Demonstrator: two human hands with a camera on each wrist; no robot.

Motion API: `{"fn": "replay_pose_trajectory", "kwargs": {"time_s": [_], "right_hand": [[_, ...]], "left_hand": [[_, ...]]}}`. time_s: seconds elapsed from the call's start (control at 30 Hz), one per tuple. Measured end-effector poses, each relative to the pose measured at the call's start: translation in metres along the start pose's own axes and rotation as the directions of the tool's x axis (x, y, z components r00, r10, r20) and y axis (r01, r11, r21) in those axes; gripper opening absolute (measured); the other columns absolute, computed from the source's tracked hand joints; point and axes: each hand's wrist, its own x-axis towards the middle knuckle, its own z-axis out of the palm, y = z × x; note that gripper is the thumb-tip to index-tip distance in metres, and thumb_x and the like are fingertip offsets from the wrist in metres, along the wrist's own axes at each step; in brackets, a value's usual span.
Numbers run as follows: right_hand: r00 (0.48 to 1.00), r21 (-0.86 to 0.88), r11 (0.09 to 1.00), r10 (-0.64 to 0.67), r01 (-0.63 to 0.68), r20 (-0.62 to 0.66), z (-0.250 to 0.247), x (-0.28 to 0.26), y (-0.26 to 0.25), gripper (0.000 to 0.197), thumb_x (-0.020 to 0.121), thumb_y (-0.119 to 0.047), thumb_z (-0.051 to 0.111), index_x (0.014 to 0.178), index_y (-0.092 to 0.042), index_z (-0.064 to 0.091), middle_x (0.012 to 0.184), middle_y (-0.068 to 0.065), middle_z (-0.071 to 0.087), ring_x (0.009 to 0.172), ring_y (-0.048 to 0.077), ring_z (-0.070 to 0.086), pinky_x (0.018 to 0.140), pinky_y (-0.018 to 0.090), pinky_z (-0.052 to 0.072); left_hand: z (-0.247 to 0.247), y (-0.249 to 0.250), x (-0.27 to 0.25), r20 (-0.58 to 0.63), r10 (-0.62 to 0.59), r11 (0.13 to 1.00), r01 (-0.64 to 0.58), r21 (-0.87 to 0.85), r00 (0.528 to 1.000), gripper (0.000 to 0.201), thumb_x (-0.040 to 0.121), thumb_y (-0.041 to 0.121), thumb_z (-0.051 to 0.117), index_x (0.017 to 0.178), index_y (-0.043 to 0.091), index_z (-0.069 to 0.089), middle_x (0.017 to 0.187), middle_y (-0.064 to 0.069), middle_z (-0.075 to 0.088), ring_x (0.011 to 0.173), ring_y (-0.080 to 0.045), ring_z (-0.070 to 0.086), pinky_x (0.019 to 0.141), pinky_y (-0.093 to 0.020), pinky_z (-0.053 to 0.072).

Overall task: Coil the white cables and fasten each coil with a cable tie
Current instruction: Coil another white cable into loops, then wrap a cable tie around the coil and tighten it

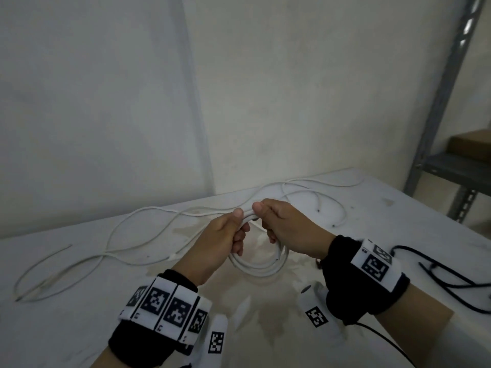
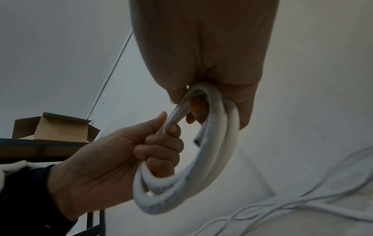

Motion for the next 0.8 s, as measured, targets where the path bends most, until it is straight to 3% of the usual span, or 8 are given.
{"fn": "replay_pose_trajectory", "kwargs": {"time_s": [0.2,0.3,0.4,0.57,0.63,0.7,0.73,0.8], "right_hand": [[0.999,0.008,0.999,0.041,-0.041,-0.019,-0.034,-0.026,0.024,0.042,0.097,-0.041,0.031,0.09,-0.005,0.051,0.069,-0.001,0.047,0.06,0.008,0.049,0.056,0.011,0.042],[0.99,0.008,0.991,0.133,-0.133,-0.04,-0.061,-0.034,0.043,0.044,0.097,-0.041,0.03,0.105,-0.005,0.054,0.082,-0.002,0.056,0.075,0.008,0.057,0.067,0.014,0.046],[0.961,-0.248,0.93,0.274,-0.271,-0.021,-0.086,-0.037,0.073,0.031,0.096,-0.035,0.041,0.115,-0.013,0.051,0.097,-0.002,0.055,0.086,0.011,0.055,0.072,0.019,0.042],[0.862,-0.661,0.66,0.505,-0.356,0.039,-0.102,-0.035,0.104,0.04,0.093,-0.033,0.049,0.126,-0.01,0.047,0.126,0.005,0.05,0.11,0.018,0.049,0.088,0.023,0.036],[0.818,-0.742,0.576,0.571,-0.342,0.066,-0.101,-0.03,0.106,0.04,0.093,-0.03,0.05,0.121,-0.002,0.051,0.124,0.011,0.054,0.112,0.024,0.053,0.09,0.029,0.042],[0.816,-0.778,0.544,0.574,-0.315,0.071,-0.097,-0.024,0.108,0.022,0.09,-0.021,0.054,0.09,0.0,0.058,0.093,0.014,0.06,0.083,0.025,0.059,0.071,0.03,0.048],[0.82,-0.793,0.525,0.57,-0.308,0.059,-0.094,-0.022,0.108,0.021,0.088,-0.016,0.054,0.07,-0.005,0.05,0.075,0.011,0.052,0.065,0.021,0.051,0.058,0.026,0.042],[0.815,-0.811,0.493,0.578,-0.314,0.036,-0.088,-0.018,0.109,0.035,0.087,-0.01,0.053,0.059,-0.012,0.032,0.064,0.003,0.036,0.057,0.017,0.038,0.047,0.019,0.029]], "left_hand": [[0.043,0.004,0.009,0.045,0.003,1.0,-0.004,0.026,0.999,0.036,0.096,0.035,0.038,0.072,0.01,0.049,0.046,0.012,0.035,0.044,-0.005,0.035,0.051,-0.019,0.038],[0.052,0.0,0.015,0.018,-0.005,0.998,0.004,0.056,1.0,0.036,0.097,0.032,0.037,0.071,0.01,0.049,0.046,0.012,0.035,0.043,-0.005,0.035,0.052,-0.02,0.038],[0.05,-0.005,0.019,-0.031,-0.025,0.999,0.026,0.04,0.999,0.036,0.098,0.031,0.037,0.07,0.01,0.049,0.051,0.007,0.032,0.042,-0.005,0.033,0.052,-0.021,0.037],[0.047,-0.013,0.023,-0.093,-0.061,0.998,0.062,0.015,0.994,0.037,0.098,0.03,0.038,0.069,0.009,0.05,0.05,0.007,0.032,0.039,-0.004,0.032,0.05,-0.021,0.036],[0.046,-0.014,0.026,-0.109,-0.069,0.998,0.069,0.0,0.992,0.036,0.097,0.03,0.038,0.07,0.009,0.05,0.047,0.009,0.033,0.038,-0.004,0.033,0.052,-0.024,0.036],[0.046,-0.015,0.028,-0.121,-0.071,0.997,0.071,-0.008,0.99,0.036,0.097,0.03,0.038,0.07,0.009,0.049,0.045,0.01,0.034,0.038,-0.004,0.034,0.054,-0.025,0.036],[0.045,-0.015,0.029,-0.127,-0.073,0.997,0.072,-0.011,0.989,0.036,0.097,0.03,0.038,0.07,0.009,0.049,0.045,0.009,0.034,0.037,-0.004,0.034,0.054,-0.025,0.036],[0.044,-0.017,0.03,-0.137,-0.076,0.997,0.073,-0.023,0.988,0.037,0.097,0.03,0.038,0.07,0.009,0.049,0.044,0.009,0.034,0.037,-0.004,0.034,0.054,-0.026,0.036]]}}
